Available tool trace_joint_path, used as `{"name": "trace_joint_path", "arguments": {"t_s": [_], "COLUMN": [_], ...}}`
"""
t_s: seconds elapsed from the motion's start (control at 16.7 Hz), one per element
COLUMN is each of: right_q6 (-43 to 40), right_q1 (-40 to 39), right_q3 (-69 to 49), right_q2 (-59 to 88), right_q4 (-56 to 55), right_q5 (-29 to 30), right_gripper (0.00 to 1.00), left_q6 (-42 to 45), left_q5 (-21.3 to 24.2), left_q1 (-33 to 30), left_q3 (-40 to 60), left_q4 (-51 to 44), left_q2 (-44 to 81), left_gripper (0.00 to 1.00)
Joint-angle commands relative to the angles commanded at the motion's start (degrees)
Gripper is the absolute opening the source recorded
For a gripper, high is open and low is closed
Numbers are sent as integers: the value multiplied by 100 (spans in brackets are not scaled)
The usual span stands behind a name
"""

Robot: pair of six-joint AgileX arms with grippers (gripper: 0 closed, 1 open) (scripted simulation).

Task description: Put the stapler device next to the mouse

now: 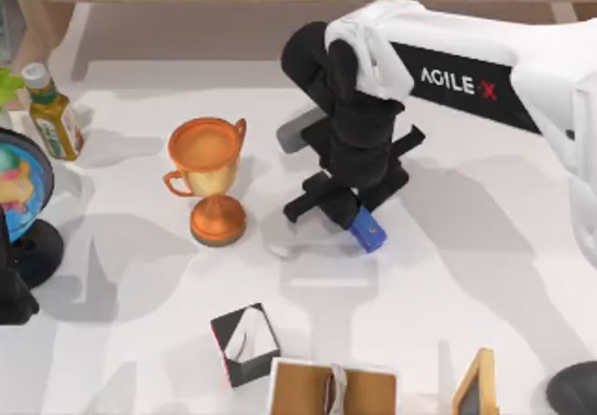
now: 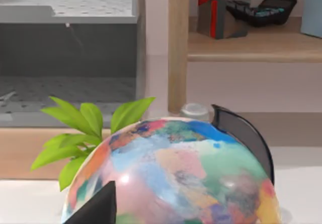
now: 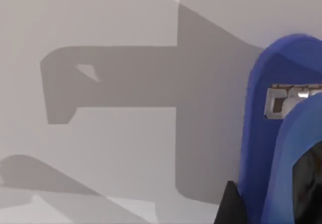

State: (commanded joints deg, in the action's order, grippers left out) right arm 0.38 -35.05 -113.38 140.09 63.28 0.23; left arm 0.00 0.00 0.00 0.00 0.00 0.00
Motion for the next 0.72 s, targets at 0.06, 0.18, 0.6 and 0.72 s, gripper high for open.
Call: {"name": "trace_joint_path", "arguments": {"t_s": [0.06, 0.18, 0.6, 0.72], "right_q6": [0, 0, -3, -5], "right_q1": [0, 0, 16, 18], "right_q3": [0, 0, -293, -421], "right_q2": [0, 0, -95, -151], "right_q4": [0, 0, 423, 567], "right_q5": [0, 0, 9, 8], "right_gripper": [0, 0, 0, 0], "left_q6": [0, 0, 0, 0], "left_q5": [0, 0, 0, 0], "left_q1": [0, 0, 0, 0], "left_q3": [0, 0, 0, 0], "left_q4": [0, 0, 0, 0], "left_q2": [0, 0, 0, 0], "left_gripper": [100, 100, 100, 100]}}
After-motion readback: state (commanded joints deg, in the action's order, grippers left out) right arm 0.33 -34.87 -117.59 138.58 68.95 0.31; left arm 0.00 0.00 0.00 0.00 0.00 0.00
